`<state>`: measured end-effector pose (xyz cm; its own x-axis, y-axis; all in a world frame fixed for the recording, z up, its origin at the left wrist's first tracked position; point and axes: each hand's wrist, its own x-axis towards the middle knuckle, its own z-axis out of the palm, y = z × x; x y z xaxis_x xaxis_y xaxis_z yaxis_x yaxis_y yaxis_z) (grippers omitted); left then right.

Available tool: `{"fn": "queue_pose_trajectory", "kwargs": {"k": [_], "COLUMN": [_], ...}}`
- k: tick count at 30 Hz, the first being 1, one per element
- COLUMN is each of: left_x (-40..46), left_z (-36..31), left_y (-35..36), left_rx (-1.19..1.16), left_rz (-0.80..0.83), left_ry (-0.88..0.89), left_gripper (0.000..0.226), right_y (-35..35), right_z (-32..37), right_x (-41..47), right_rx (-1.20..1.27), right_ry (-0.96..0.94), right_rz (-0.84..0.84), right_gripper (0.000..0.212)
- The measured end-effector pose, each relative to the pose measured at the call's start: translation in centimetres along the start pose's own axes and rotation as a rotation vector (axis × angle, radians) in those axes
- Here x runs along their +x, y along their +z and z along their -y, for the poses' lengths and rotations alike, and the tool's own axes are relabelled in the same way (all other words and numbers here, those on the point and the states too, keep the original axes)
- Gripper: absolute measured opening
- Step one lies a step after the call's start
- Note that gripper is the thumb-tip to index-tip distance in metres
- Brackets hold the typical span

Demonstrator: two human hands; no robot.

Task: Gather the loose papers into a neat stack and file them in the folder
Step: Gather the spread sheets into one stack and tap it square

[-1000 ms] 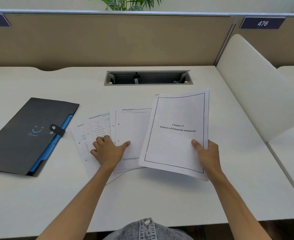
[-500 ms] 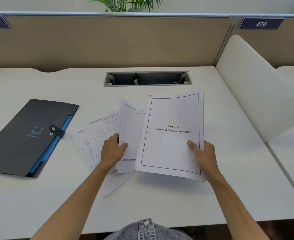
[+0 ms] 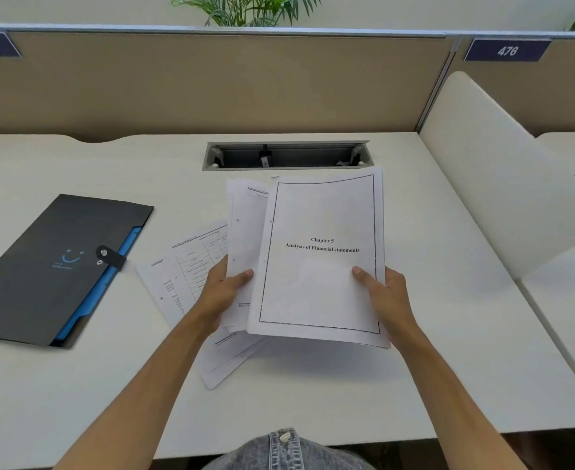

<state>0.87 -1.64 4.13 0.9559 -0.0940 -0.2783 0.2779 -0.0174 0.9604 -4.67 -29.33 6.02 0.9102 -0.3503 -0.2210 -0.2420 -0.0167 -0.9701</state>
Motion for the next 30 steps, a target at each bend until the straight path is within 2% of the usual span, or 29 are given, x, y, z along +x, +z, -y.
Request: {"fn": "queue_pose_trajectory", "kwargs": {"k": [7,10,15,18,22,23,26,28,30], "left_x": [-1.1,-1.5,-1.9,-2.1,-2.3,-2.3,-2.4,-2.3,-2.4], "left_z": [-1.7,-1.9,-2.3,-2.7,-3.3,-3.6,-4.6,-5.0,-5.2], "left_y": [0.0,0.0,0.2,0.3,0.3,0.4,0.5,0.5,0.7], "left_rx": [-0.121,-0.131,-0.131,-0.107,-0.122,-0.136,-0.188,-0.248,-0.258], "left_rz": [0.183,0.202,0.229,0.244,0.227,0.210,0.226,0.293,0.286], "left_ry": [0.013,0.011,0.009,0.012,0.016,0.007,-0.026,-0.016,0.019], "left_gripper": [0.035,0.033,0.033,0.034,0.034,0.031,0.034,0.047,0.047], "right_y": [0.8,1.1,0.9,1.0,0.9,0.9,1.0,1.0,1.1], "right_z": [1.0,1.5,2.4,2.5,2.8,2.9,3.5,3.7,4.0], "right_x": [0.1,0.2,-0.2,-0.4,-0.7,-0.7,-1.1,-1.4,-1.6], "right_rx": [0.005,0.040,0.121,0.072,0.029,0.038,0.078,0.090,0.103], "right_ry": [-0.037,-0.058,-0.123,-0.166,-0.263,-0.279,-0.292,-0.310,-0.323], "right_rz": [-0.011,-0.013,0.142,0.139,0.104,0.111,0.121,0.118,0.125], "right_gripper": [0.013,0.026,0.016,0.029,0.061,0.058,0.020,0.015,0.017]}}
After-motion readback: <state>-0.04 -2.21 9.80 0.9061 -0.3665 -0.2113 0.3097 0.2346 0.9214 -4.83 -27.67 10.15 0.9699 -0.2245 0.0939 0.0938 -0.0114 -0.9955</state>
